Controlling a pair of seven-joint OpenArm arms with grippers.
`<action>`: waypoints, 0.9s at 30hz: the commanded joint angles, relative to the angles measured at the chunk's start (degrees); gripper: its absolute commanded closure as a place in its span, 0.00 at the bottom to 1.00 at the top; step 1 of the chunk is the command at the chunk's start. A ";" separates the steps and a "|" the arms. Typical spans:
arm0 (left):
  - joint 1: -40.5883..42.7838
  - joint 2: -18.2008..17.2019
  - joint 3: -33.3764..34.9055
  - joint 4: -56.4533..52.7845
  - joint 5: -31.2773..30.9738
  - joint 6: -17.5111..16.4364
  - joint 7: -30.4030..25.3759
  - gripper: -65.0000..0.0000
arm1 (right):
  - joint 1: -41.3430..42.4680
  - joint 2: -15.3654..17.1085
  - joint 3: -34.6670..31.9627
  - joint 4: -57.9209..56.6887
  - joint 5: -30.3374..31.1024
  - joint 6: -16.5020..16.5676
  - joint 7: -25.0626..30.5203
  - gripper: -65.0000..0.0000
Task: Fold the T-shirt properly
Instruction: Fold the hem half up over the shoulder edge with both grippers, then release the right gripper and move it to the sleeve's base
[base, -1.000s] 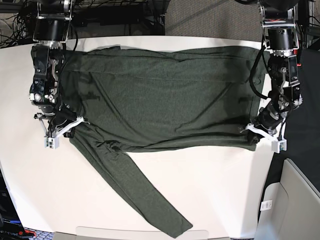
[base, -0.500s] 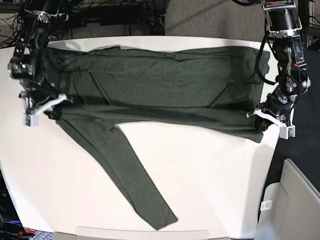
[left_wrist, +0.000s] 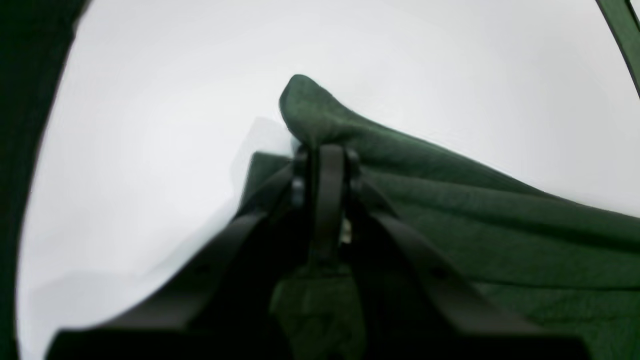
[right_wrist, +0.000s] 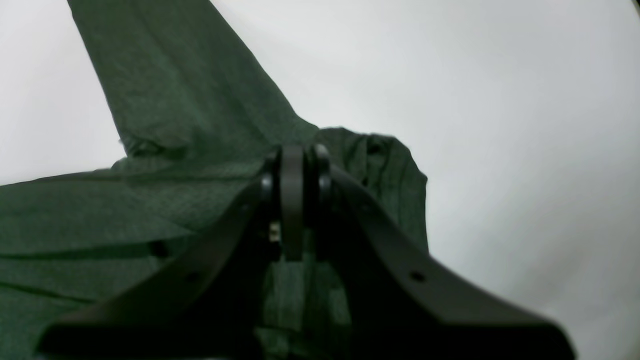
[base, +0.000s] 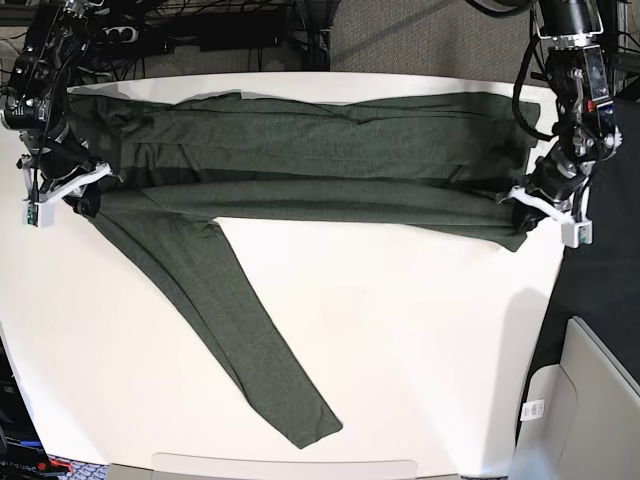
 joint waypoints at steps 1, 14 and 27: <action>-0.50 -1.31 -1.45 1.09 0.09 0.03 -1.43 1.00 | 0.19 0.83 0.40 2.00 0.48 0.24 1.68 1.00; 4.16 -1.57 -1.97 8.04 0.09 -0.06 -1.35 1.00 | -1.83 0.92 2.42 3.84 1.97 1.38 1.68 1.00; 5.13 -1.31 -1.45 6.98 0.35 -0.06 7.80 0.99 | -0.07 -0.84 2.51 2.70 -3.39 1.03 1.68 0.99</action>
